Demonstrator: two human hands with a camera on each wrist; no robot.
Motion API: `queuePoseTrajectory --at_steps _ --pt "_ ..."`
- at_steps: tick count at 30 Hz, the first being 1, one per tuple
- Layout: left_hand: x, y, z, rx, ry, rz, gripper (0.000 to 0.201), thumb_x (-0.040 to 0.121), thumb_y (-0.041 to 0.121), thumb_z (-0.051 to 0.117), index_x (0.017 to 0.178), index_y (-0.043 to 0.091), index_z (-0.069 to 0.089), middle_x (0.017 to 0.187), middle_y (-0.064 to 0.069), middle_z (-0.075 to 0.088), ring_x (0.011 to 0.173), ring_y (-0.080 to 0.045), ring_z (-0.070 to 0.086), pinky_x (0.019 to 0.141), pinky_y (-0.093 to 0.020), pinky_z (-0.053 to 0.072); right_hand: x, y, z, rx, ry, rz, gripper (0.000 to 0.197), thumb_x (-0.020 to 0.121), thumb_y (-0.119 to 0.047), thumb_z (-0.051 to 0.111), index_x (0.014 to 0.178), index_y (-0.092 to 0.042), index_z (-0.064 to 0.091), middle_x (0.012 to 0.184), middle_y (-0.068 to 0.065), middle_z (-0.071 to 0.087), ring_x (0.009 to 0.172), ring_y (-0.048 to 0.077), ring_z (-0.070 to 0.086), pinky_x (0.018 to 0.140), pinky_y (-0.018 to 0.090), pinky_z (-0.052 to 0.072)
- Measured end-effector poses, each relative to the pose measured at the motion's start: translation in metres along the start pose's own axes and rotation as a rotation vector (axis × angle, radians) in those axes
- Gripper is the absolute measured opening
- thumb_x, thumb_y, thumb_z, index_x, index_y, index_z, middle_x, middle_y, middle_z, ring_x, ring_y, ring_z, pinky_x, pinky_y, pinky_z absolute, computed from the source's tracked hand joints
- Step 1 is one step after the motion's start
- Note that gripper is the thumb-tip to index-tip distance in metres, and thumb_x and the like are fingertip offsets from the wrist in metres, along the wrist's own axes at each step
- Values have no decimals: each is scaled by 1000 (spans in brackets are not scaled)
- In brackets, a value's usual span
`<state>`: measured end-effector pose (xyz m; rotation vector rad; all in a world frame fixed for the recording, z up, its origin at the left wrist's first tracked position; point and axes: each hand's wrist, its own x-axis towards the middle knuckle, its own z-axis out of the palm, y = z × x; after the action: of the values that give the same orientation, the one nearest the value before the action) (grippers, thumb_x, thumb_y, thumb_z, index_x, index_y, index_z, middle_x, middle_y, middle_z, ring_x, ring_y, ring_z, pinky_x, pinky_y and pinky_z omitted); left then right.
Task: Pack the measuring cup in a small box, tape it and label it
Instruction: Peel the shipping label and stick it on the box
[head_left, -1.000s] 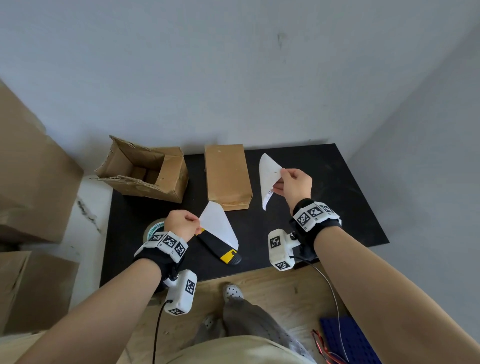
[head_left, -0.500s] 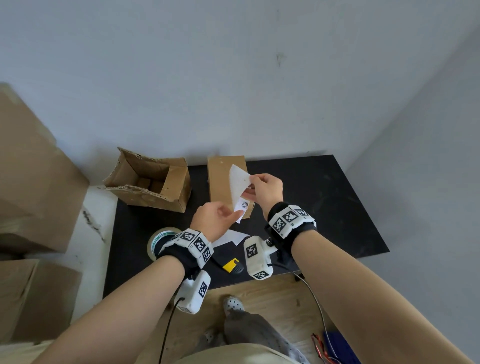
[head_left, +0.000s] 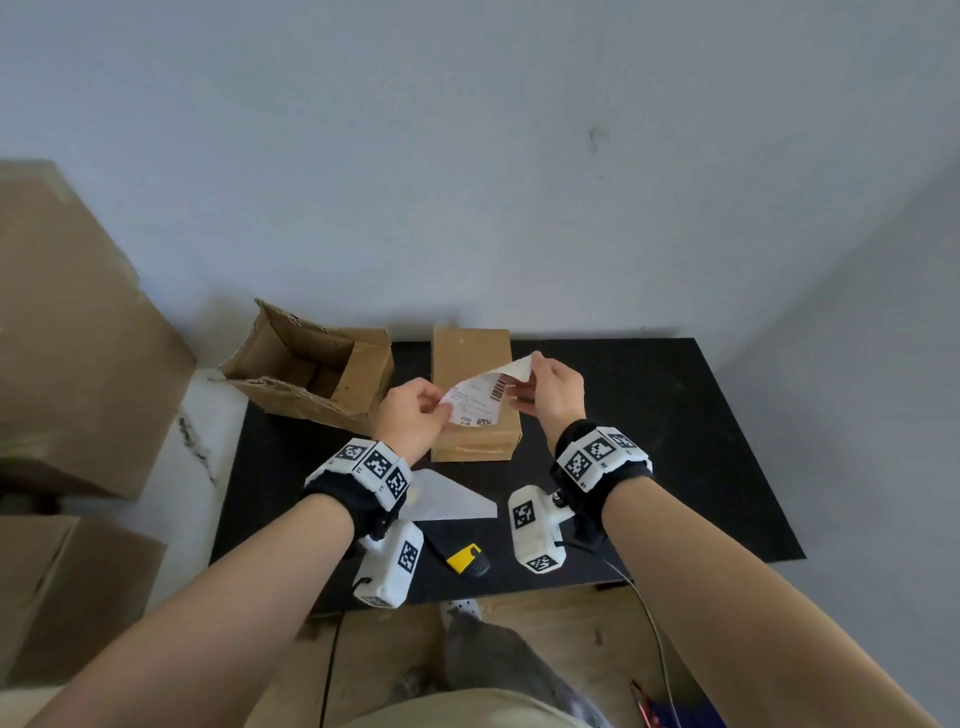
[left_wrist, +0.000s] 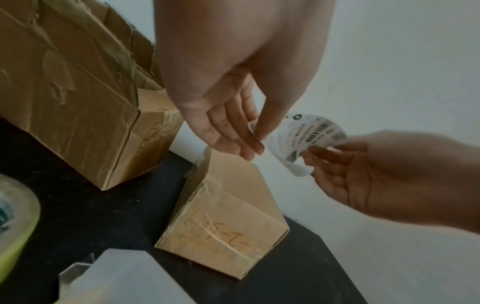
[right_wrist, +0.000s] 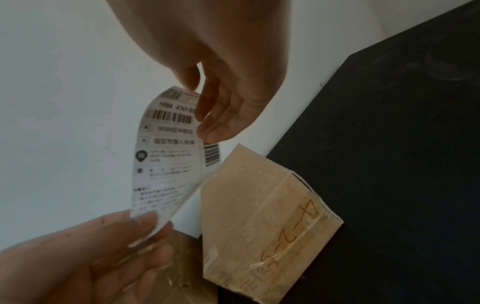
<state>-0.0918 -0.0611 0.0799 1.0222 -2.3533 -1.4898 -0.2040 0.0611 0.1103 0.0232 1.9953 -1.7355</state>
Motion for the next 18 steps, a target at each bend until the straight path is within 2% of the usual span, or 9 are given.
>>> queuePoseTrajectory --at_steps 2,4,7,9,12,15,18 --pt "9 1 -1 -36 14 -28 15 84 15 66 84 25 55 98 -3 69 86 -16 68 78 -41 58 11 0 0 -71 -24 8 20 96 -16 46 84 -9 60 83 10 63 77 23 62 70 33 55" --pt "17 2 1 -65 37 -59 17 83 14 67 82 26 55 97 -4 69 86 -18 68 78 -42 58 20 0 0 -51 -66 50 20 96 -15 44 84 -9 59 82 10 61 75 23 59 68 33 52" --pt "26 5 7 -174 84 -134 12 84 8 66 90 14 58 99 -10 68 83 -19 68 77 -39 58 33 3 -2 -56 -67 101 23 90 -2 36 88 -7 59 93 18 60 88 31 60 74 41 54" --pt "30 6 13 -250 98 -182 13 83 4 66 92 10 58 96 -11 68 77 -17 67 74 -33 58 40 8 -4 -133 -110 115 29 84 7 35 94 -3 60 90 16 62 86 30 62 78 42 55" --pt "34 5 20 -290 102 -209 13 82 3 68 89 9 58 91 -10 68 72 -15 68 67 -26 58 46 12 -6 -163 -189 141 27 85 8 41 102 -2 59 85 11 63 75 21 62 68 31 55" --pt "38 4 26 -292 88 -220 11 82 5 68 84 9 59 89 -11 68 70 -14 68 59 -18 55 50 15 -5 -217 -230 165 11 90 -8 56 101 -7 59 82 6 65 65 14 61 58 22 53" --pt "39 3 28 -287 74 -232 8 84 5 66 90 4 60 90 -12 67 67 -13 67 53 -12 53 54 23 -5 -292 -250 122 21 86 -10 66 105 -2 61 76 4 63 61 10 59 52 14 51"
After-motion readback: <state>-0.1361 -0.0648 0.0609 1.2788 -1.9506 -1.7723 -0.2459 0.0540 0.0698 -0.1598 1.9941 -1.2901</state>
